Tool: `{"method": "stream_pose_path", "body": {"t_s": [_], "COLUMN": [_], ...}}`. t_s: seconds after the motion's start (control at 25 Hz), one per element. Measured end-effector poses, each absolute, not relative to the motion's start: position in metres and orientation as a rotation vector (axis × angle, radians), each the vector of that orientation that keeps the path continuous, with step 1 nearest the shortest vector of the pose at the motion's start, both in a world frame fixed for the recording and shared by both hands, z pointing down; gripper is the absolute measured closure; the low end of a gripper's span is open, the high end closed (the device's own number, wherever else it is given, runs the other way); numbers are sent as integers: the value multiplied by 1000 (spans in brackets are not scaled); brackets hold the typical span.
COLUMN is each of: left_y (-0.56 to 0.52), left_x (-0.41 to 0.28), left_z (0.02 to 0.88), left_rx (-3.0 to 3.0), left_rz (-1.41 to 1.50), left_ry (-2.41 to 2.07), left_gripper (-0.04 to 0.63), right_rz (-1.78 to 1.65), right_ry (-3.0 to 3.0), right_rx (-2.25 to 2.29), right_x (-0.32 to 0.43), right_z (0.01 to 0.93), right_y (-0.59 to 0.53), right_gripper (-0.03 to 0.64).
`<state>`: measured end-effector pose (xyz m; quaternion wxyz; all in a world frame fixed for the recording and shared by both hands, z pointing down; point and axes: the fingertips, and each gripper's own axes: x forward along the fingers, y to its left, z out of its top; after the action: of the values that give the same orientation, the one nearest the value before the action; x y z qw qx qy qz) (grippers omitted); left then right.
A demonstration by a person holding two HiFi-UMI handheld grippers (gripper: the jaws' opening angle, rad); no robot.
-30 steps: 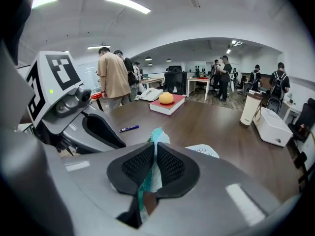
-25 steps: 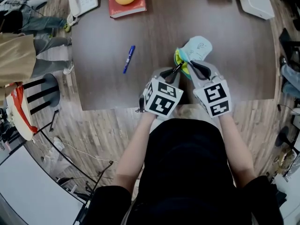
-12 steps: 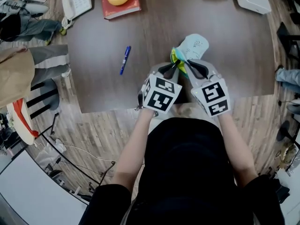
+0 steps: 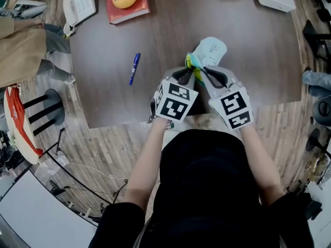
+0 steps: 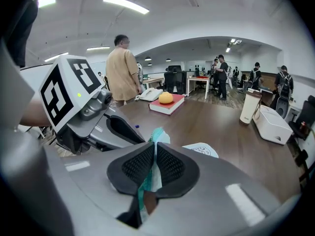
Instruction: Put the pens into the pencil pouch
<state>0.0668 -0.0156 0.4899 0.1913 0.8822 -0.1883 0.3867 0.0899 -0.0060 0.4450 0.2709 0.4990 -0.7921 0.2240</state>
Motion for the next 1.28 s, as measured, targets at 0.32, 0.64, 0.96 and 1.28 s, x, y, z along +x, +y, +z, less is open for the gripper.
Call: {"method": "stream_pose_path", "body": {"t_s": [0.32,0.64,0.96,1.28], "left_y": [-21,-18,-15,-20], "left_x": [72,73,69,51], "left_z": [492,491,491,488], "left_rx": [2489,2508,2525,2508], "left_rz": [1086,1079,1076,1077], "left_ry": [-520,-520,-506,-553], "left_gripper": [537,535,488,488], "right_rz": [605,604,599,592], "right_ry": [-2144,-2141,-2137,-2139], "right_rx": [1334,1339,1341,1337], "right_x": [91,91,90,89], "right_z": [447,445,446,446], "right_y": [-9,-5,-8,-16], "right_gripper": [594,594,594,594]}}
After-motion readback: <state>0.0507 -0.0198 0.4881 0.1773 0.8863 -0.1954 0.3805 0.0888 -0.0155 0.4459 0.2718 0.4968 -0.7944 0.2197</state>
